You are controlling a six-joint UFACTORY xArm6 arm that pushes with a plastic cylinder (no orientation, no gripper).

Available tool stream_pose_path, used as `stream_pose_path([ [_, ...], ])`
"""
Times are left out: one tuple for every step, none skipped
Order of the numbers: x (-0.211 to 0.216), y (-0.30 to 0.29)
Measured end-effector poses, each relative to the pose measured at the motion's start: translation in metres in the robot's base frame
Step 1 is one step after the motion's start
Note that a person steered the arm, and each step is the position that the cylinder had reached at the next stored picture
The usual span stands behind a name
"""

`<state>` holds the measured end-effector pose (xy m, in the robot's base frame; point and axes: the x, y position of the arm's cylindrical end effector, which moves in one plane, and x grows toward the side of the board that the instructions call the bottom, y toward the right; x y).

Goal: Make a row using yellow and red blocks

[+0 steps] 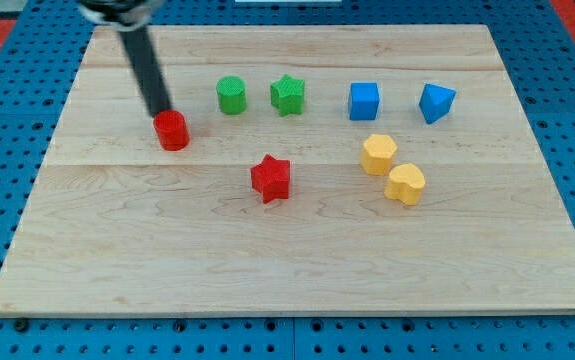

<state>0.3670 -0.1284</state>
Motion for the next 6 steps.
stream_pose_path([
  [0.035, 0.016],
  [0.072, 0.005],
  [0.056, 0.026],
  [0.035, 0.143],
  [0.035, 0.241],
  [0.041, 0.284],
])
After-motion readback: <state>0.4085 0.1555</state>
